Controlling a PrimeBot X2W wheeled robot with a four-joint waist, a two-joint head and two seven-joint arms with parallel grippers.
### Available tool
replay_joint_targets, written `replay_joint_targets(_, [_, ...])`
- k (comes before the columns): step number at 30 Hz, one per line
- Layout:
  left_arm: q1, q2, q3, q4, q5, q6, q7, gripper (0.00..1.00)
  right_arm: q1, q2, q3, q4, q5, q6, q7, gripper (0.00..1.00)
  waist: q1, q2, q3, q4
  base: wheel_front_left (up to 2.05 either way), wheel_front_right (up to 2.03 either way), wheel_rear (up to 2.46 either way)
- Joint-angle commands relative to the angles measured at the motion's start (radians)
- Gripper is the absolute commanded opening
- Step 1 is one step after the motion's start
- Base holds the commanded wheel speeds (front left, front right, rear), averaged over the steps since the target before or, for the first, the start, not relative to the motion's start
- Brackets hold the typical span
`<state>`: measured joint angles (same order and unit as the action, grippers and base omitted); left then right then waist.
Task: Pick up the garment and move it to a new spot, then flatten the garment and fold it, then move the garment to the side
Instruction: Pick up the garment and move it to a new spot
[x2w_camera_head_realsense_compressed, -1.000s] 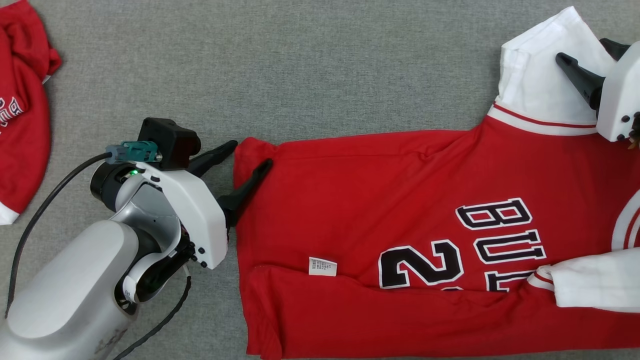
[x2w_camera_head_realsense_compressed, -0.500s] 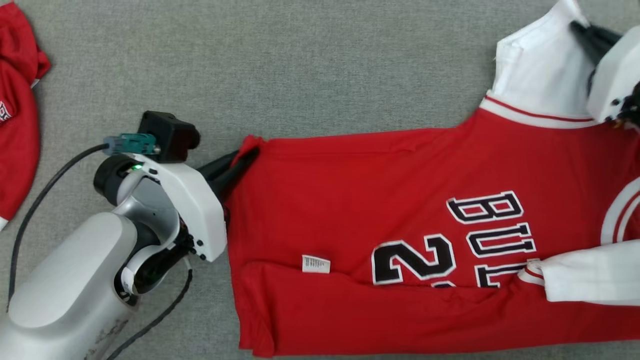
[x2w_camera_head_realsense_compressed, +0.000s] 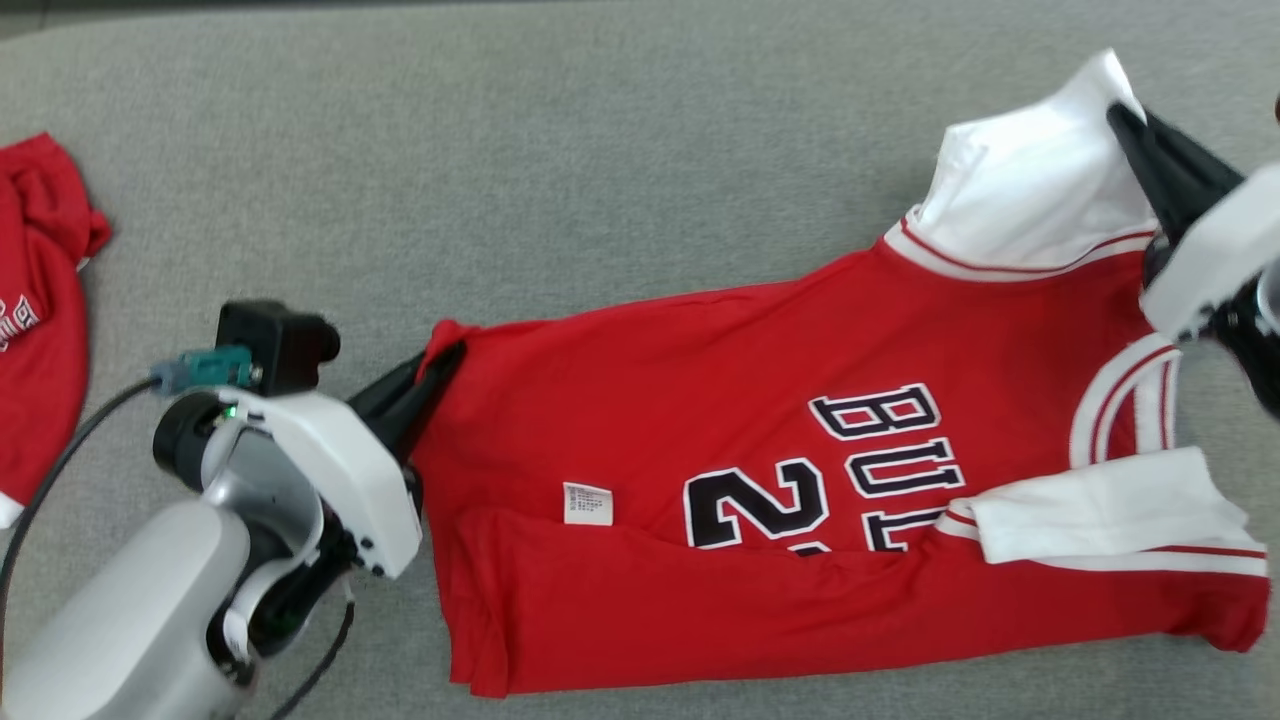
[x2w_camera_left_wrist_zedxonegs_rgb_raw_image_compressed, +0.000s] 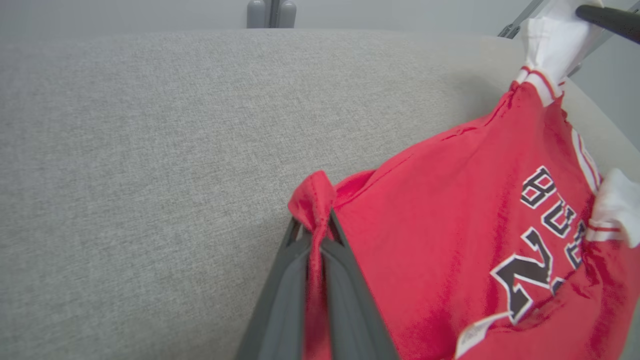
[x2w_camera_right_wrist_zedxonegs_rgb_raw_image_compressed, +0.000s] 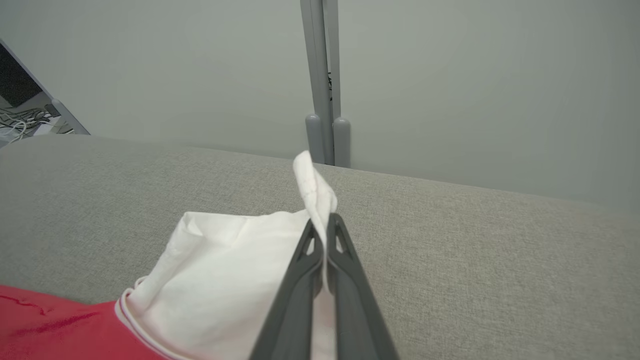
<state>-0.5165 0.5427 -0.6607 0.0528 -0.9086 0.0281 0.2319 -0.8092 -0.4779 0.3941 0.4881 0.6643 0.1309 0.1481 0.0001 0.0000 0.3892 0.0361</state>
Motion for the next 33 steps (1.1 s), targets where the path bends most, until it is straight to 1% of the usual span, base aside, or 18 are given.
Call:
replay_joint_targets(1, [0.032,0.012,0.010,-0.018,-0.004,0.011,-0.018,0.00,0.051,-0.019,-0.007,-0.029,0.017,0.000,-0.019,0.00,-0.0001,0.0000,-0.044,-0.038,0.00,0.00,0.00])
replay_joint_targets(4, [0.123,0.028,0.025,-0.073,-0.024,0.035,-0.059,0.00,0.176,-0.044,-0.015,-0.105,0.039,0.000,-0.053,0.00,-0.0001,0.0000,-0.086,-0.066,0.00,0.00,0.00])
replay_joint_targets(7, [0.232,0.037,0.050,-0.132,-0.062,0.063,-0.109,0.00,0.306,-0.050,-0.020,-0.172,0.044,0.000,-0.074,0.00,-0.0001,0.0000,-0.124,-0.093,0.00,0.00,0.00])
replay_joint_targets(10, [0.340,0.047,0.072,-0.181,-0.099,0.098,-0.149,0.00,0.419,-0.031,-0.031,-0.214,0.041,0.000,-0.087,0.00,-0.0001,0.0000,-0.158,-0.115,0.00,0.00,0.00])
replay_joint_targets(12, [0.403,0.051,0.088,-0.200,-0.122,0.118,-0.173,0.00,0.476,-0.003,-0.033,-0.230,0.046,0.000,-0.086,0.00,-0.0001,0.0000,-0.175,-0.129,0.00,0.00,0.00])
replay_joint_targets(15, [0.469,0.054,0.093,-0.214,-0.138,0.133,-0.197,0.00,0.528,0.023,-0.028,-0.226,0.026,0.000,-0.080,0.00,-0.0001,0.0000,-0.191,-0.141,0.00,0.00,0.00])
replay_joint_targets(16, [0.483,0.052,0.094,-0.215,-0.143,0.136,-0.202,0.21,0.539,0.033,-0.028,-0.220,0.022,0.000,-0.082,0.00,-0.0001,0.0000,-0.195,-0.142,0.00,0.00,0.00])
replay_joint_targets(17, [0.497,0.049,0.097,-0.212,-0.147,0.140,-0.210,0.50,0.549,0.038,-0.024,-0.216,0.012,0.000,-0.083,0.17,-0.0001,0.0000,-0.200,-0.143,0.00,0.00,0.00])
replay_joint_targets(18, [0.509,0.047,0.098,-0.209,-0.149,0.141,-0.216,1.00,0.557,0.040,-0.021,-0.210,0.001,0.000,-0.080,0.71,-0.0001,0.0000,-0.204,-0.143,0.00,0.00,0.00])
replay_joint_targets(19, [0.517,0.044,0.094,-0.206,-0.149,0.139,-0.221,1.00,0.566,0.042,-0.017,-0.207,-0.003,0.000,-0.071,1.00,-0.0001,0.0000,-0.207,-0.142,0.00,0.00,0.00])
replay_joint_targets(21, [0.534,0.040,0.087,-0.195,-0.132,0.142,-0.241,1.00,0.574,0.034,-0.029,-0.211,-0.011,0.000,-0.067,1.00,-0.0001,0.0000,-0.214,-0.141,0.00,0.00,0.00])
replay_joint_targets(23, [0.556,0.033,0.100,-0.176,-0.102,0.172,-0.294,1.00,0.589,0.019,-0.050,-0.227,-0.010,0.000,-0.060,1.00,-0.0001,0.0000,-0.225,-0.140,0.00,0.00,0.00])
replay_joint_targets(26, [0.603,0.000,0.165,-0.142,-0.044,0.256,-0.442,1.00,0.621,0.003,-0.097,-0.279,0.015,0.000,-0.035,1.00,-0.0001,0.0000,-0.245,-0.138,0.00,0.00,0.00])
replay_joint_targets(27, [0.621,-0.013,0.188,-0.135,-0.018,0.277,-0.470,1.00,0.632,-0.002,-0.122,-0.296,0.020,0.000,-0.022,1.00,-0.0001,0.0000,-0.252,-0.137,0.00,0.00,0.00])
replay_joint_targets(29, [0.652,-0.038,0.238,-0.121,0.042,0.314,-0.493,1.00,0.645,-0.004,-0.171,-0.313,0.009,0.000,0.013,1.00,-0.0001,0.0000,-0.262,-0.133,0.00,0.00,0.00])
replay_joint_targets(30, [0.652,-0.038,0.238,-0.121,0.042,0.314,-0.493,1.00,0.645,-0.004,-0.171,-0.313,0.009,0.000,0.013,1.00,-0.0001,0.0000,-0.262,-0.133,0.00,0.00,0.00])
replay_joint_targets(32, [0.661,-0.086,0.290,-0.138,0.124,0.318,-0.497,1.00,0.652,0.009,-0.205,-0.307,-0.026,0.000,0.060,1.00,-0.0001,0.0000,-0.270,-0.121,0.00,0.00,0.00])
replay_joint_targets(33, [0.672,-0.111,0.313,-0.143,0.167,0.318,-0.497,1.00,0.650,0.028,-0.218,-0.304,-0.031,0.000,0.082,1.00,-0.0001,0.0000,-0.273,-0.114,0.00,0.00,0.00])
